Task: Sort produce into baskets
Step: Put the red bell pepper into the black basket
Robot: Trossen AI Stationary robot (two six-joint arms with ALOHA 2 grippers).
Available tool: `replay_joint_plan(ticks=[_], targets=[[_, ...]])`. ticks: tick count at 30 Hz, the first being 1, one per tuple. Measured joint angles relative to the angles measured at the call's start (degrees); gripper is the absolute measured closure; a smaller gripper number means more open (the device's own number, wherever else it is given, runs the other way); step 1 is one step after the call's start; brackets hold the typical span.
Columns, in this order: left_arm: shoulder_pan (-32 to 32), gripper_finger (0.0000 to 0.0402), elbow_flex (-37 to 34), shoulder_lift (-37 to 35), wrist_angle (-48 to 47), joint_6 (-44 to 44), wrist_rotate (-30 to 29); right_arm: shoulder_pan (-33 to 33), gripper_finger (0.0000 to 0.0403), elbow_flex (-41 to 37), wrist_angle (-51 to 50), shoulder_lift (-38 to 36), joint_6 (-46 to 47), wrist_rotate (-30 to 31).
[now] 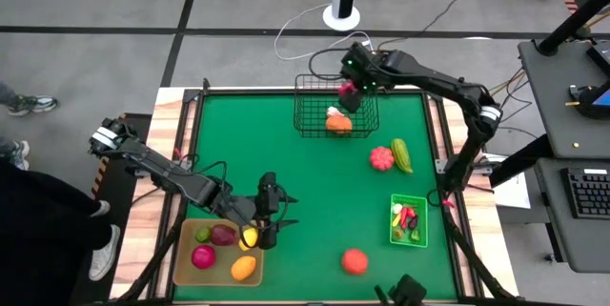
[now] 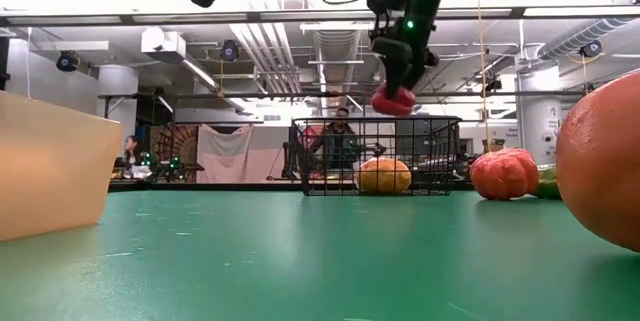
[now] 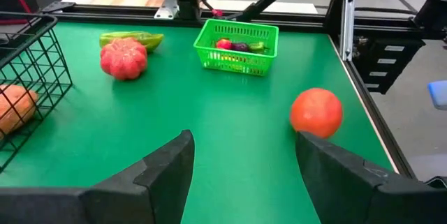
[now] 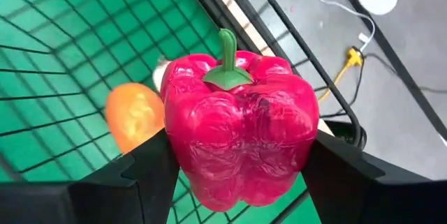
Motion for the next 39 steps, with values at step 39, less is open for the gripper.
replay_joint_plan(ticks=[39], targets=[[0.0, 0.0170, 0.0, 0.0, -0.3, 0.0, -0.1, -0.6, 0.0113, -2.4, -1.6, 12.1, 2.9, 6.1]])
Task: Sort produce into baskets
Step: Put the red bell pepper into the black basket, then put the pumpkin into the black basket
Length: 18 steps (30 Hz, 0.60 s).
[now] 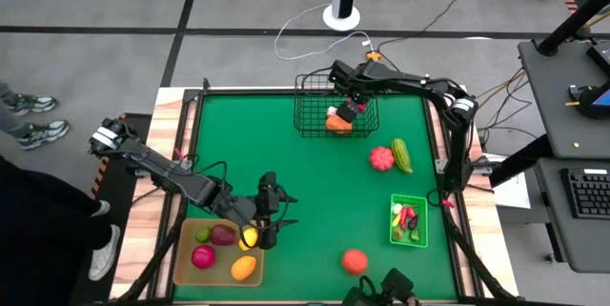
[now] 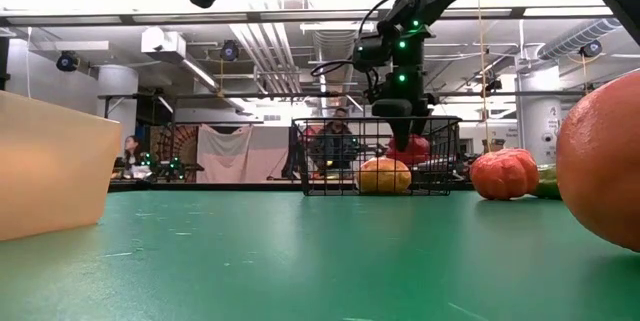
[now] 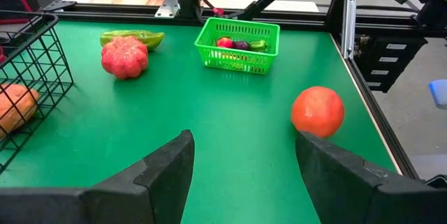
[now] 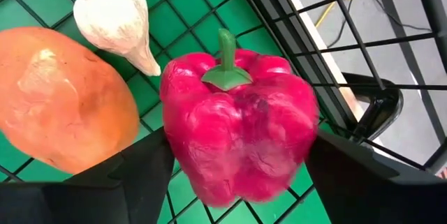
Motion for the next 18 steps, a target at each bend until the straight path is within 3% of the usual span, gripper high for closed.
replay_joint_plan(ticks=[8, 18], targets=[[0.0, 0.0170, 0.0, 0.0, 0.0, 0.0, 0.0, 0.0, 0.0090, 0.0, 0.0, 0.0, -0.3, -0.1], [0.0, 0.0170, 0.0, 0.0, 0.1, 0.0, 0.0, 0.5, 0.0108, 0.0, -0.4, -4.4, -2.3, -0.1]])
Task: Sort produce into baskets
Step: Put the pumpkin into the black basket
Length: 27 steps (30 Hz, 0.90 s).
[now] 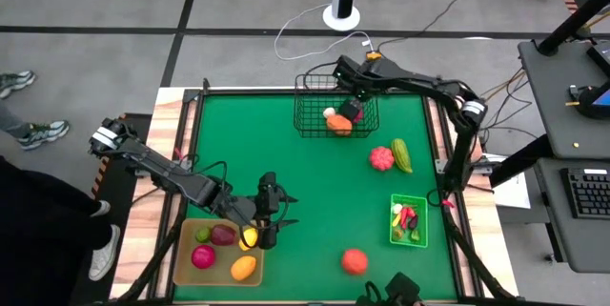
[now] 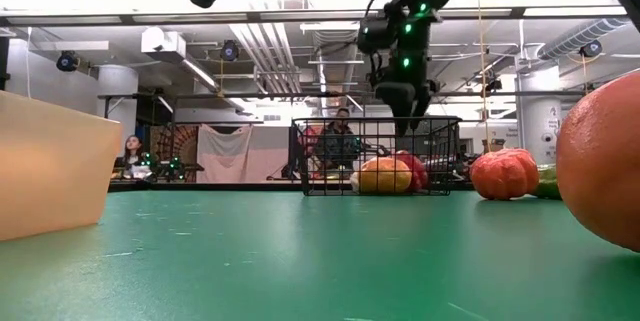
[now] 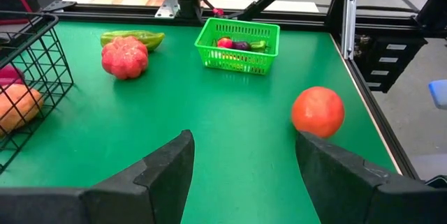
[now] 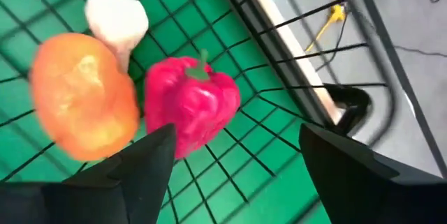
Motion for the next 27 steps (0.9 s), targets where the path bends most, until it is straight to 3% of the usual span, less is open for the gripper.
replay_joint_plan(ticks=[10, 27], targets=[[0.0, 0.0170, 0.0, 0.0, 0.1, 0.3, -1.4, 4.8, 0.0120, 0.0, -3.3, -11.6, 3.7, -0.3], [0.0, 0.0170, 0.0, 0.0, 0.1, -0.5, -1.5, 21.3, 0.0128, -0.6, -13.2, -24.0, 16.3, -0.3]])
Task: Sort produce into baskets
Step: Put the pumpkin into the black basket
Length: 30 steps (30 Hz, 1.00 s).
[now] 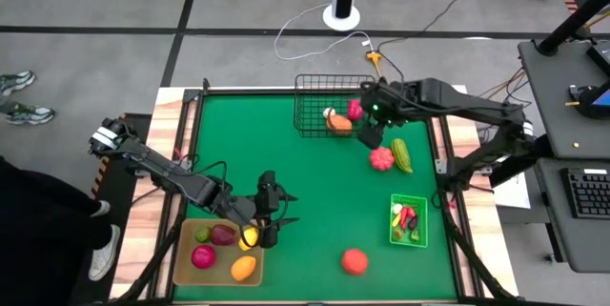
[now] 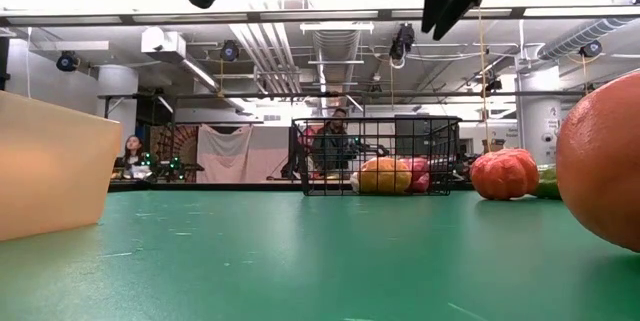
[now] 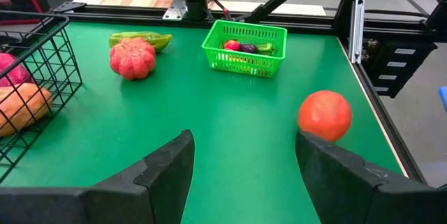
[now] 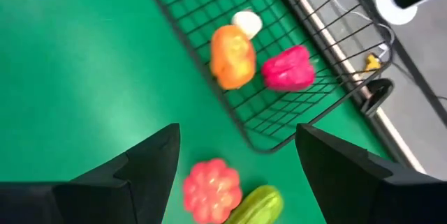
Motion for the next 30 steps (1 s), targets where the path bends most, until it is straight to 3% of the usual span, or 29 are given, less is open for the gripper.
replay_joint_plan(ticks=[7, 16, 25, 30], targets=[[0.0, 0.0170, 0.0, 0.0, 0.0, -0.2, 0.0, 6.2, 0.0109, -3.1, -2.7, -2.3, 6.2, 0.0], [0.0, 0.0170, 0.0, 0.0, 0.0, -0.2, 0.0, 11.5, 0.0035, -15.4, -3.7, -6.9, 17.7, 0.0], [0.0, 0.0170, 0.0, 0.0, 0.8, -0.2, 0.0, 11.6, 0.0028, -25.7, -2.4, -8.5, 23.4, 0.3], [0.0, 0.0170, 0.0, 0.0, 1.1, -0.2, 0.0, 11.6, 0.0028, -30.8, 3.6, -8.2, 24.0, 0.6]])
